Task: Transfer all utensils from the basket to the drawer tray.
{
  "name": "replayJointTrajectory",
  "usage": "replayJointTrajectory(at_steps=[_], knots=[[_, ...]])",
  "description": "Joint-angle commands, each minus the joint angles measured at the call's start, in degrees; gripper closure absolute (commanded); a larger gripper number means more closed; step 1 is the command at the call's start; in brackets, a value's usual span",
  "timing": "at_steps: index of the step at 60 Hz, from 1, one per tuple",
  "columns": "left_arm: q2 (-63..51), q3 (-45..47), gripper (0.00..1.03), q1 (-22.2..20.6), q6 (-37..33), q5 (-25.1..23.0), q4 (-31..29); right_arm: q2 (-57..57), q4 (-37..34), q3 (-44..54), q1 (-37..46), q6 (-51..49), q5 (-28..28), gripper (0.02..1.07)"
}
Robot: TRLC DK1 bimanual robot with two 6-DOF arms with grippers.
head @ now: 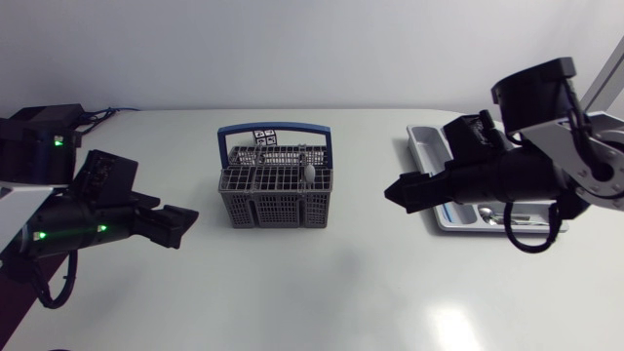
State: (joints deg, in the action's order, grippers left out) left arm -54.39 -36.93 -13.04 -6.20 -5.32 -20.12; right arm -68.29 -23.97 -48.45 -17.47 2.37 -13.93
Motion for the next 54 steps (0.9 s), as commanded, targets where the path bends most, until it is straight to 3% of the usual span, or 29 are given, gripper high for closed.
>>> replayJointTrajectory(at_steps=[1,14,42,54], knots=[[-1.77,-2.89,0.07,-1.46,-2.50,-1.27,-0.53,-4.04,-1.26,-3.32,-0.72,-1.32,-1.01,0.07],[-5.81,-5.96,0.07,-2.78,-3.03,-6.02,0.43,-13.71,-4.16,-11.23,-6.26,-0.79,-1.10,0.07],[-10.65,-6.58,0.07,-5.24,-2.94,-9.27,12.21,-26.37,-3.46,-23.10,-10.21,2.37,-2.77,0.17],[-14.25,-7.19,0.07,-5.24,-2.86,-9.53,15.99,-29.79,-0.82,-26.26,-10.56,4.48,-5.58,0.39]])
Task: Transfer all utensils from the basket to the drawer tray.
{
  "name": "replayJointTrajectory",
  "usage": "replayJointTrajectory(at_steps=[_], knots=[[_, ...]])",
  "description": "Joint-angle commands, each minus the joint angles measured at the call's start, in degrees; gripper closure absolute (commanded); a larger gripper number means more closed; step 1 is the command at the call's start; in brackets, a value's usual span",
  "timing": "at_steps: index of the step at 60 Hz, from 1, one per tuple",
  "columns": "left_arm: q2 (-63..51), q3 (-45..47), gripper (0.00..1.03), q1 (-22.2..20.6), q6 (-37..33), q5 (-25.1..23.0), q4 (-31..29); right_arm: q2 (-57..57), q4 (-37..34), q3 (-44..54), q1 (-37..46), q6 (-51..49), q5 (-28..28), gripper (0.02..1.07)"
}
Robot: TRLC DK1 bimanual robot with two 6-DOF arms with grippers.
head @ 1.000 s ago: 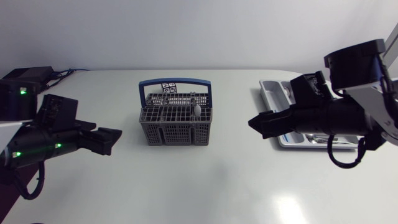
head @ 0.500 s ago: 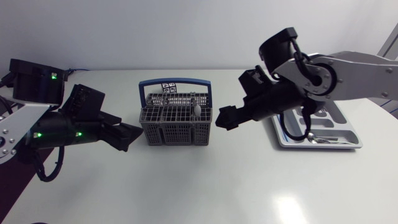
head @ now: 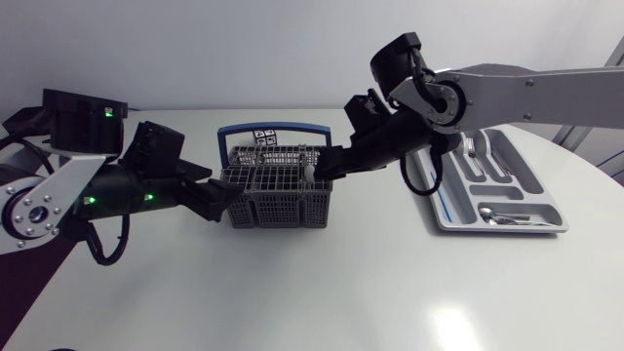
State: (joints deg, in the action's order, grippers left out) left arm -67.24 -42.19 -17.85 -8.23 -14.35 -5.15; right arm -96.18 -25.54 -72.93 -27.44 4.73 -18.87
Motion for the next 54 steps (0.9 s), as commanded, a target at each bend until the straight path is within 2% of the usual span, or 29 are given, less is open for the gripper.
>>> replayJointTrajectory(at_steps=[1,8,26,33,40,50,54], knots=[[-1.84,-2.01,0.07,-0.35,-0.82,-1.21,1.28,-2.26,1.02,-2.13,-0.60,2.39,-0.64,0.41],[-3.07,-2.37,0.07,0.00,-1.00,-3.67,1.63,-4.45,1.46,-3.98,-1.30,3.00,-0.64,0.48],[-3.68,-1.22,0.07,0.88,-5.75,-11.49,2.33,-9.29,1.81,-7.14,-2.09,3.97,-0.02,0.49],[-3.60,0.10,0.07,1.06,-6.80,-12.11,4.71,-10.43,3.39,-7.49,-2.09,4.32,0.06,0.63],[-3.51,1.06,0.07,1.32,-7.59,-12.72,6.38,-11.57,3.30,-8.55,-2.44,4.67,0.50,0.64],[-3.51,1.33,0.07,1.41,-8.29,-12.81,6.64,-11.92,4.09,-8.55,-2.88,4.58,1.03,0.89],[-3.51,1.50,0.07,1.32,-8.47,-12.81,6.82,-11.92,4.36,-8.46,-2.97,4.58,1.03,0.93]])
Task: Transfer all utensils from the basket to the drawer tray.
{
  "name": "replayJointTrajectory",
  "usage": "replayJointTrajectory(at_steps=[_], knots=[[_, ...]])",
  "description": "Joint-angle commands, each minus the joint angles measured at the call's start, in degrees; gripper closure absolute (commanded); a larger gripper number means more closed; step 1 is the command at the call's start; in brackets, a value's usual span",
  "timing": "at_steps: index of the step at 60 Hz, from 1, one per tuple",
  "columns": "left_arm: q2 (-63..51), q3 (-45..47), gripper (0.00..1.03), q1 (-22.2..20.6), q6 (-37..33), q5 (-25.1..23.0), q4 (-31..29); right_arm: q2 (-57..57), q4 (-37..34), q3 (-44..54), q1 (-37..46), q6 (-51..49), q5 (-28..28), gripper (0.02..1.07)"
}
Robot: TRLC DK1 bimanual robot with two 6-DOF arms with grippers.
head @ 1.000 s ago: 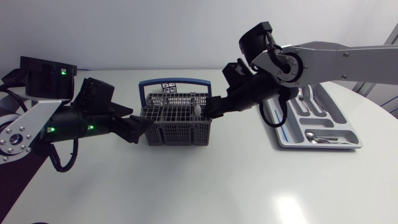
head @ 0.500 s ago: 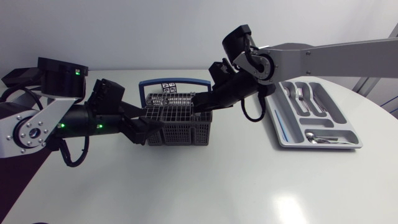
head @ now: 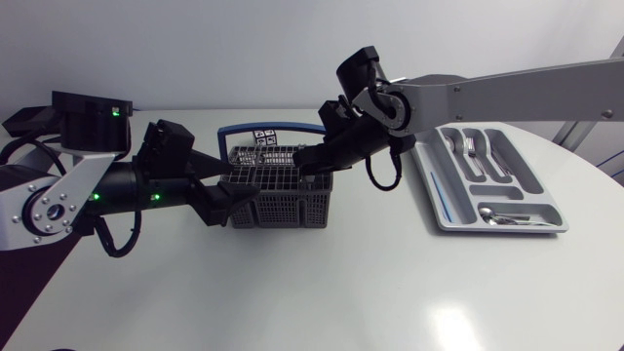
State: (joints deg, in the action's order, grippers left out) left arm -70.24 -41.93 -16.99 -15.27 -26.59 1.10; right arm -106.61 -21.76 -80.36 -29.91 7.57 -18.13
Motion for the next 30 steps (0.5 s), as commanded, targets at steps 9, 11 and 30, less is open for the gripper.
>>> replayJointTrajectory(at_steps=[9,11,30], knots=[[-0.69,1.50,0.07,0.29,-1.70,-0.57,1.01,-1.23,1.02,-0.33,-0.59,1.74,0.29,0.97],[-0.69,1.50,0.07,0.29,-1.78,-0.57,1.01,-1.06,1.10,-0.15,-0.59,1.74,0.29,0.97],[-0.60,2.29,0.07,-0.06,-1.96,-0.57,1.01,2.72,1.63,1.43,-0.50,1.39,-0.24,0.97]])
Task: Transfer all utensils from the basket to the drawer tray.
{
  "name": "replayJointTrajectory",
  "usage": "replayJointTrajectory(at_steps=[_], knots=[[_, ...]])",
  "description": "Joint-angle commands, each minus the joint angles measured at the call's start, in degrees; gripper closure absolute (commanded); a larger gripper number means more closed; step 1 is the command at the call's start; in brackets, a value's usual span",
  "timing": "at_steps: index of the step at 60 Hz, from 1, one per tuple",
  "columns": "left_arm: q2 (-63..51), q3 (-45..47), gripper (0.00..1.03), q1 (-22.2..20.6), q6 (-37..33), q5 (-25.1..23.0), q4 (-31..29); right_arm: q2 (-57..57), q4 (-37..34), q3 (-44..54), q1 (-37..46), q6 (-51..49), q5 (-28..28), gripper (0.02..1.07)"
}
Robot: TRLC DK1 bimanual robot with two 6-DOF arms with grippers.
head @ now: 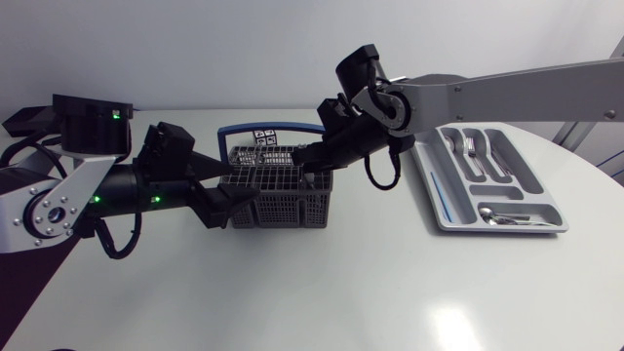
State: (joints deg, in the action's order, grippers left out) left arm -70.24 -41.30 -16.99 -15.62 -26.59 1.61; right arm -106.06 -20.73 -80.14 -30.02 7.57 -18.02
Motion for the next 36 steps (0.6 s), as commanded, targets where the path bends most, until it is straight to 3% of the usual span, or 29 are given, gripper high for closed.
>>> replayJointTrajectory(at_steps=[1,36], knots=[[-0.51,1.75,0.07,-0.14,-1.61,-0.57,0.50,2.44,0.60,1.30,-0.30,1.39,-0.44,0.97],[0.01,2.98,0.07,-0.76,-2.14,-0.57,0.68,10.08,-0.01,1.39,0.75,2.01,-5.36,0.97]])
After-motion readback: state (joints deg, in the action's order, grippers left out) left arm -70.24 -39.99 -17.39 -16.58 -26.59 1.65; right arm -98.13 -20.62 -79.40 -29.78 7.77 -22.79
